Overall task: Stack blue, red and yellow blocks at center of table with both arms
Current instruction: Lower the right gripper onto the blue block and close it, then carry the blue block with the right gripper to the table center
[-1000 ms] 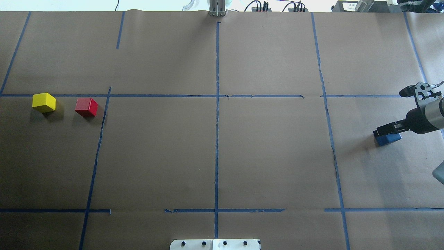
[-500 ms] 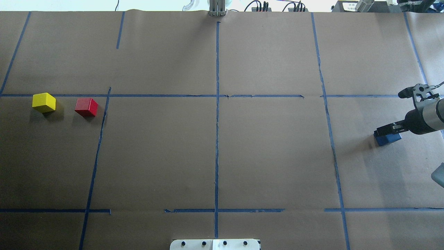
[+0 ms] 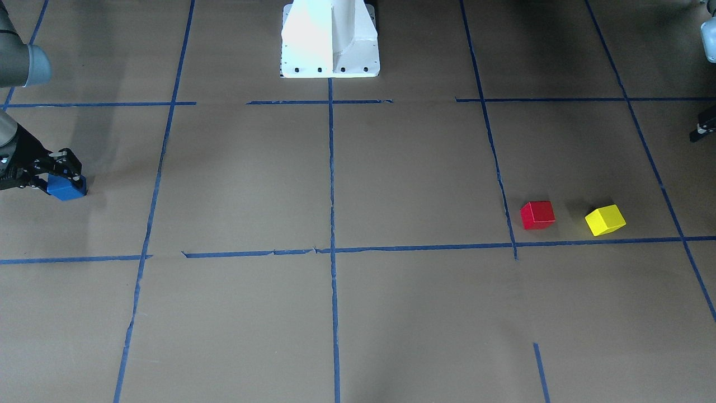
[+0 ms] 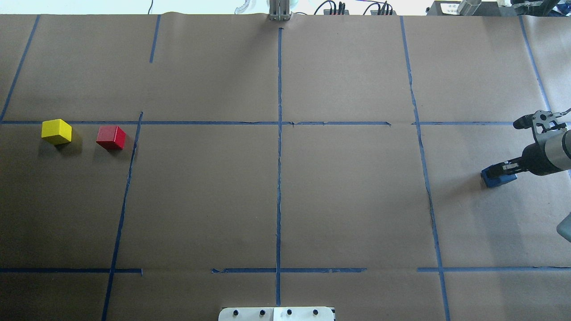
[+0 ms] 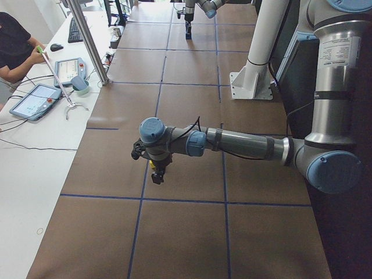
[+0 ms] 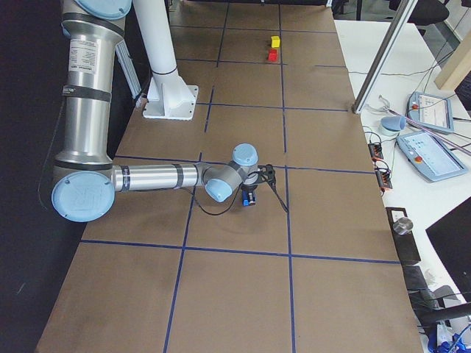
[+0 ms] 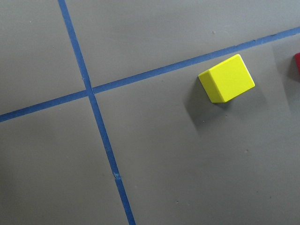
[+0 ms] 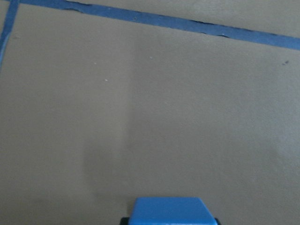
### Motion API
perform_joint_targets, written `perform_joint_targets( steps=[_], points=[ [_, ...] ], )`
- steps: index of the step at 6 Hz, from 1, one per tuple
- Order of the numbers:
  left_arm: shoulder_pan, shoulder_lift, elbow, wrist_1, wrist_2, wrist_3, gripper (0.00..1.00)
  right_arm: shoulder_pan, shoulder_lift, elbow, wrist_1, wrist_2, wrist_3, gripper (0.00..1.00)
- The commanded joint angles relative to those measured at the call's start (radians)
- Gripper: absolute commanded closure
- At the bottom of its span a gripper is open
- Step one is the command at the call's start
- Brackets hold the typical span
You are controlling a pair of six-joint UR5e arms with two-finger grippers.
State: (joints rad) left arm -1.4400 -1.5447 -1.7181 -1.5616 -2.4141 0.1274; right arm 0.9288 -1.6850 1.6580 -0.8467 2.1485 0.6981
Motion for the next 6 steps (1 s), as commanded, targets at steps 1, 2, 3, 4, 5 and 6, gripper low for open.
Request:
perform_joint_targets(
  steps=[1, 2, 3, 4, 5, 6],
  points=[
    [0.001, -0.002, -0.002, 0.000, -0.002, -0.020, 0.00, -0.016, 0.083, 0.069, -0.058, 0.039, 0.109, 1.00],
    [0.001, -0.002, -0.002, 0.000, 0.000, -0.026, 0.00, -0.089, 0.194, 0.104, -0.110, 0.033, 0.282, 1.00],
    [0.001, -0.002, -0.002, 0.000, -0.002, -0.026, 0.00, -0.138, 0.347, 0.105, -0.252, 0.034, 0.358, 1.00],
    [0.001, -0.002, 0.000, -0.002, -0.002, -0.026, 0.00, -0.228, 0.514, 0.095, -0.454, -0.001, 0.401, 1.00],
    [0.001, -0.002, 0.000, 0.000, -0.002, -0.026, 0.00, -0.281, 0.677, 0.060, -0.576, -0.081, 0.504, 1.00],
    [0.001, -0.002, 0.000, 0.000, -0.002, -0.026, 0.00, -0.322, 0.790, -0.043, -0.574, -0.097, 0.512, 1.00]
  ],
)
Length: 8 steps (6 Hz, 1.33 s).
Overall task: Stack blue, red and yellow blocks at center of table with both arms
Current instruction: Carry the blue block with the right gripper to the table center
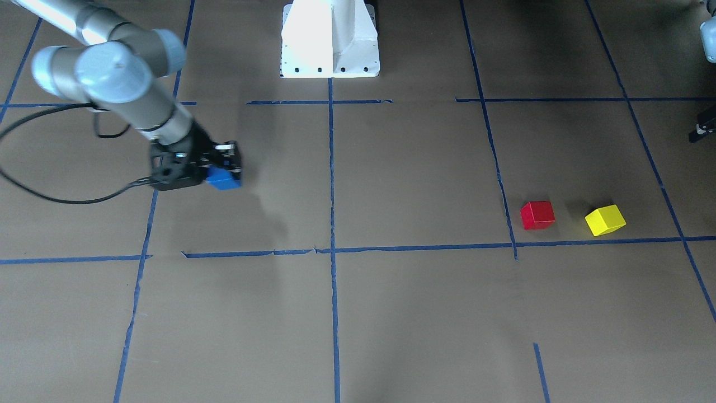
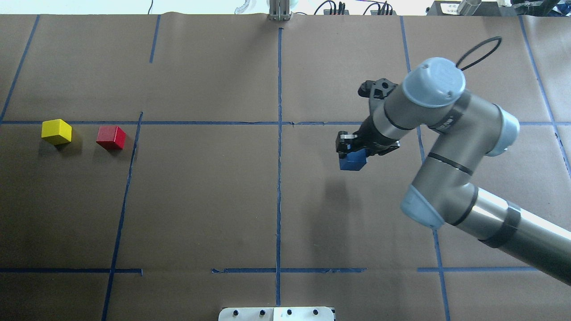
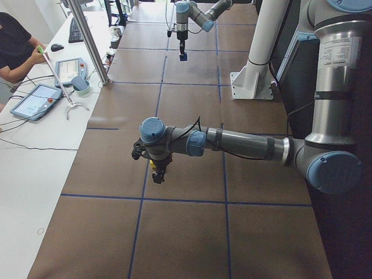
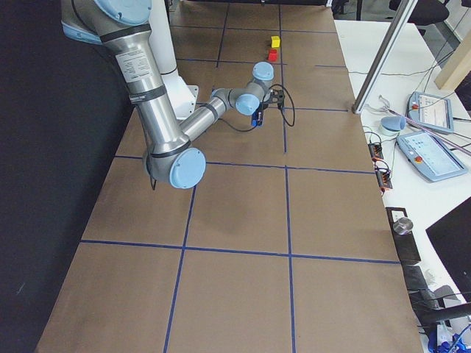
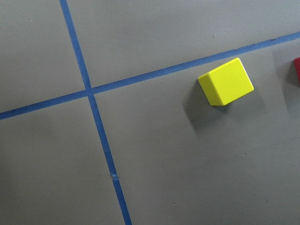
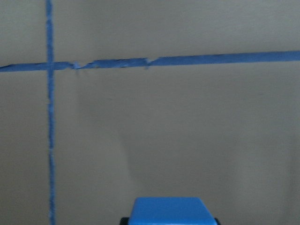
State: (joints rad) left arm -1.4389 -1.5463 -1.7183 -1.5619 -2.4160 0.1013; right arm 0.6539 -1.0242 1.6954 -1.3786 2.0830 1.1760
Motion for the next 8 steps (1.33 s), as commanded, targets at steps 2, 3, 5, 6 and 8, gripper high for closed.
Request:
perform_joint_targets(
  steps=[2, 3, 5, 6, 8],
  points=[
    [-0.002, 0.002, 0.000, 0.000, 0.000, 0.000, 0.00, -0.109, 0.246, -0.181, -0.039, -0.134, 0.105, 1.00],
    [0.000, 0.002, 0.002, 0.000, 0.000, 0.000, 0.00, -0.150, 0.254, -0.193, -0.034, -0.209, 0.120, 1.00],
    [-0.002, 0.002, 0.002, 0.000, 0.000, -0.002, 0.00, -0.184, 0.263, -0.242, -0.031, -0.238, 0.154, 1.00],
    [0.000, 0.002, 0.000, 0.000, 0.000, -0.002, 0.00, -0.189, 0.265, -0.256, -0.033, -0.239, 0.154, 1.00],
    [0.000, 0.002, 0.000, 0.000, 0.000, -0.002, 0.00, -0.198, 0.265, -0.258, -0.042, -0.253, 0.154, 0.94]
  ],
)
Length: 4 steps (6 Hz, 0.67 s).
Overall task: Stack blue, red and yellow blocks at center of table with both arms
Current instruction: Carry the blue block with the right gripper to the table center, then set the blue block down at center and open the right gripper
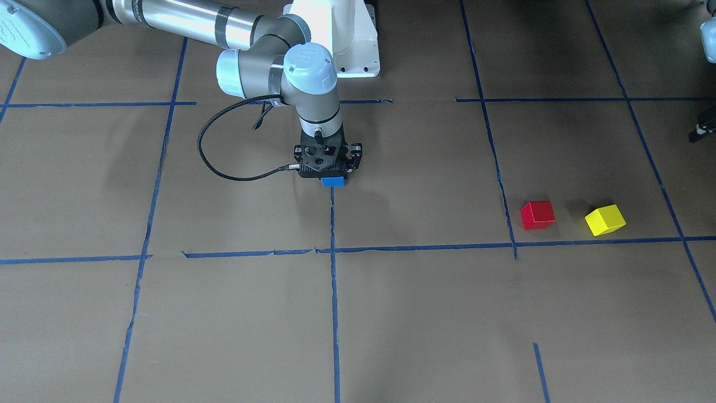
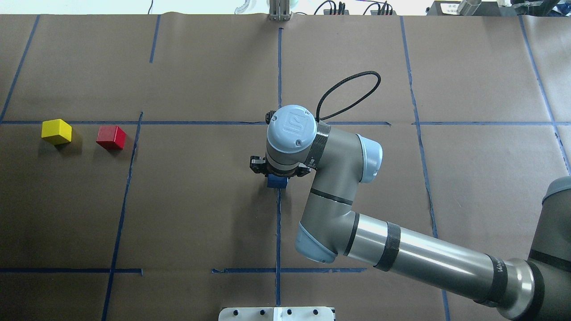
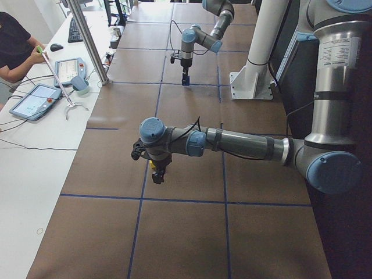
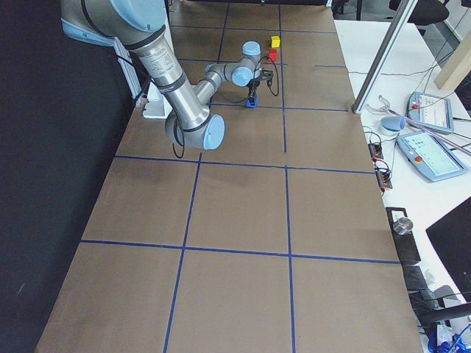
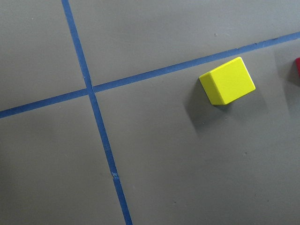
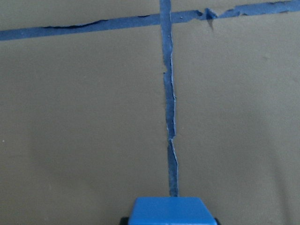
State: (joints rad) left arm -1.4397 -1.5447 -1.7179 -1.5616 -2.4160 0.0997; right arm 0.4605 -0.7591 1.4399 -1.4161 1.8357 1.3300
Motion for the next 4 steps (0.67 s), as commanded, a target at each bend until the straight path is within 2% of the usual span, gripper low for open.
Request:
perform_joint_targets(
  steps=[1, 2, 3, 4],
  points=[
    [0.001, 0.000, 0.000, 0.000, 0.000, 0.000, 0.00, -0.005, 0.000, -0.003, -0.004, -0.009, -0.006, 0.66],
    [-0.001, 0.000, 0.000, 0.000, 0.000, 0.000, 0.00, -0.008, -0.002, 0.001, -0.004, -0.018, -0.008, 0.47],
    [-0.001, 0.000, 0.000, 0.000, 0.000, 0.000, 0.00, -0.014, 0.001, 0.002, -0.018, -0.042, -0.008, 0.13],
    [0.001, 0.000, 0.001, 0.000, 0.000, 0.002, 0.00, -0.014, 0.001, 0.005, -0.035, -0.046, -0.011, 0.01]
  ],
)
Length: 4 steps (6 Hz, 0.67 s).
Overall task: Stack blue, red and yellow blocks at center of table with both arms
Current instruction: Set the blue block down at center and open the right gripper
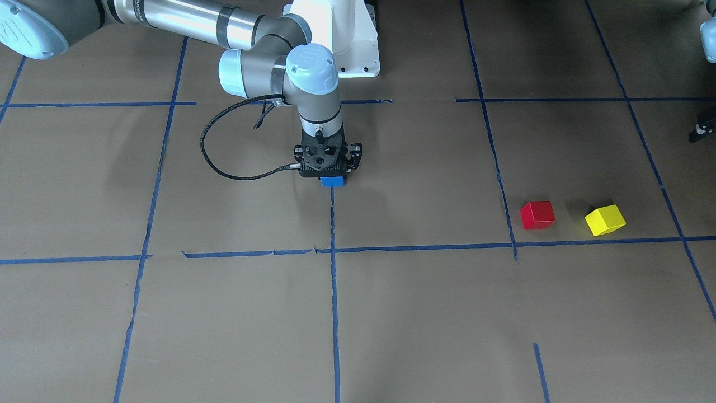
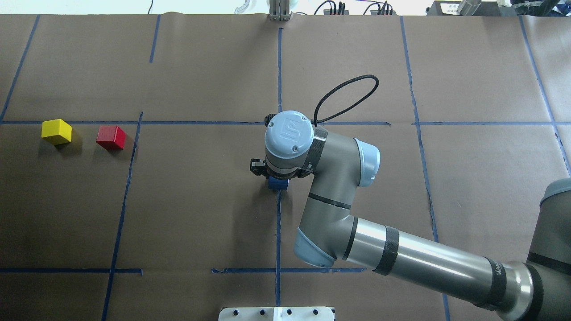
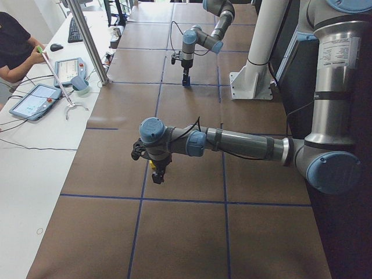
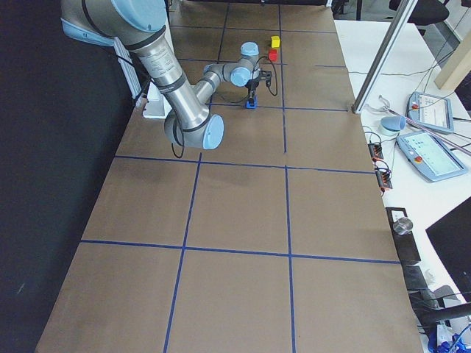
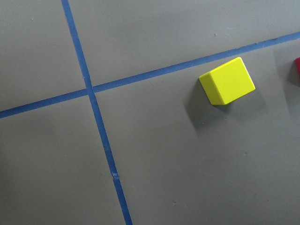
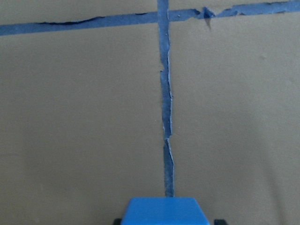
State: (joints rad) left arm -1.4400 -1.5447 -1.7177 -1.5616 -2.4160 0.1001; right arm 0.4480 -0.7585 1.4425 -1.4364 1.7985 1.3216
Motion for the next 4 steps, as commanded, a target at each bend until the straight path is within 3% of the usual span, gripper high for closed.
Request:
perform_joint_targets(
  steps=[1, 2, 3, 4],
  points=[
    [0.001, 0.000, 0.001, 0.000, 0.000, 0.001, 0.00, -0.002, 0.001, 0.006, -0.016, -0.008, -0.002, 0.00],
    [0.001, -0.002, 0.001, 0.000, 0.002, 0.003, 0.00, -0.002, 0.001, 0.012, -0.024, -0.007, -0.004, 0.00],
    [0.010, -0.003, 0.000, -0.014, 0.000, 0.000, 0.00, 0.008, -0.016, 0.110, -0.082, -0.002, -0.008, 0.00],
    [0.056, -0.014, -0.002, -0.052, 0.002, -0.119, 0.00, 0.059, -0.066, 0.263, -0.141, 0.024, -0.008, 0.00]
  ],
)
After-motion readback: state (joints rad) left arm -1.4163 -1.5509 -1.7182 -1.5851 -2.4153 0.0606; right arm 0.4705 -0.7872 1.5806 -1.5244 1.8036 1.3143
